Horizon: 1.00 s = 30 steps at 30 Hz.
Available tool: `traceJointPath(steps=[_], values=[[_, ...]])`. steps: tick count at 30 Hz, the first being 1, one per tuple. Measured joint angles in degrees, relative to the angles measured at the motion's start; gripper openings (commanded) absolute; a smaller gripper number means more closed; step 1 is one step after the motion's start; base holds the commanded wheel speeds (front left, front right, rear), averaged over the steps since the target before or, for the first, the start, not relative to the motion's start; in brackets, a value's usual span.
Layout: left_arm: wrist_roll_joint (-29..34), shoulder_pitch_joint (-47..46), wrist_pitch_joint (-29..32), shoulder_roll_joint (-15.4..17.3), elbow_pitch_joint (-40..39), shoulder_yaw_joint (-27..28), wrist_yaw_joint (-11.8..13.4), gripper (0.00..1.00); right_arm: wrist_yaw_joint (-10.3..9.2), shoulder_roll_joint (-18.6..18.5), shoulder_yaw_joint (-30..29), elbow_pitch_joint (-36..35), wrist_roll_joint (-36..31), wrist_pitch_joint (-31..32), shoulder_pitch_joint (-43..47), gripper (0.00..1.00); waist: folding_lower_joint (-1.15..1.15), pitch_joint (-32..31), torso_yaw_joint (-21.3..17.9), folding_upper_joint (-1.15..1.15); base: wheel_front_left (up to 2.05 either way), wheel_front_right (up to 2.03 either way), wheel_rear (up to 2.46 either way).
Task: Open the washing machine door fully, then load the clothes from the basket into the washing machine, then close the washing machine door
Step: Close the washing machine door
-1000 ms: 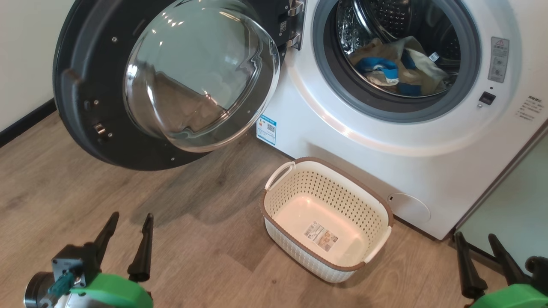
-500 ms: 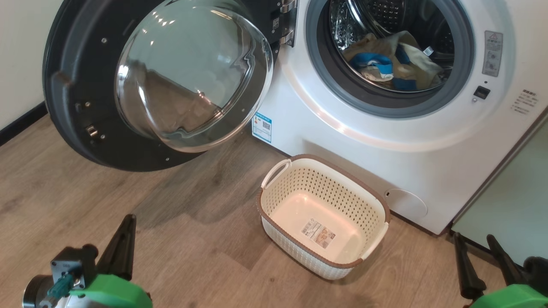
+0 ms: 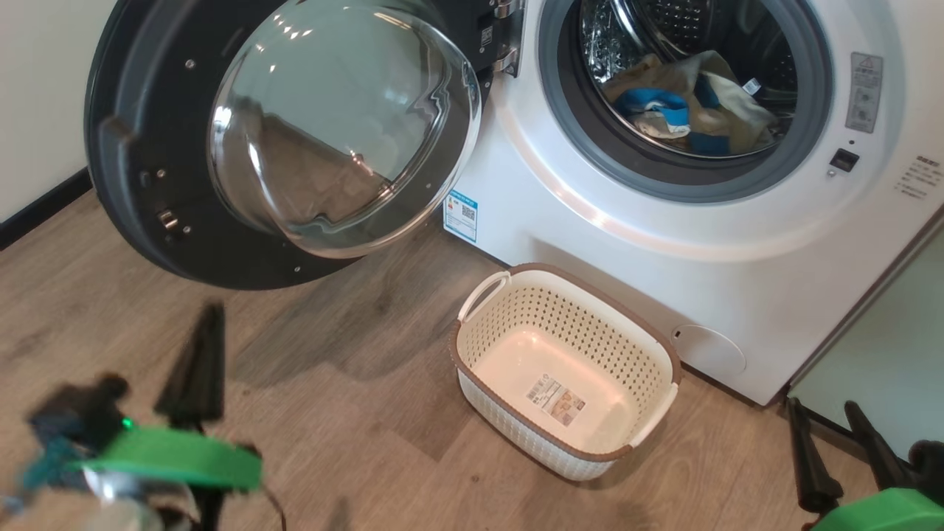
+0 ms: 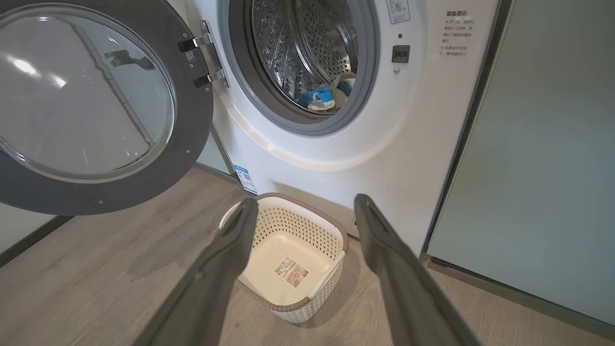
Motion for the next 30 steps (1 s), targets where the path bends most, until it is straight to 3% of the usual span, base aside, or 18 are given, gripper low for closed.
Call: traceJointPath(steps=[6,15,21,30], values=[[-7.8,-6.2,-0.3,-1.1,-7.9,9.0,-5.2,0.00,0.00,0.0,-0.2,-0.6,0.0,0.5,0.0,1.00,0.00,0.4,0.7,0.00,0.00,0.00,0.00],[-15.3,-20.2,2.0,5.4,-8.6,16.6,-8.5,0.00,0.00,-0.2,0.2,-1.1,-0.1,1.1,-0.1,1.00,0.00,1.5,0.9,0.00,0.00,0.00,0.00],[-27.8,-33.0,5.6,6.0,-0.6,19.6,-11.1,0.00,0.00,-0.6,0.6,-1.7,-0.1,1.6,-0.2,1.00,0.00,2.6,1.0,0.00,0.00,0.00,0.00],[-38.8,-44.8,12.4,9.2,22.2,22.8,-13.7,0.00,0.00,-1.9,1.4,-2.0,0.0,2.8,-0.3,1.00,0.00,3.8,0.3,0.00,0.00,0.00,0.00]])
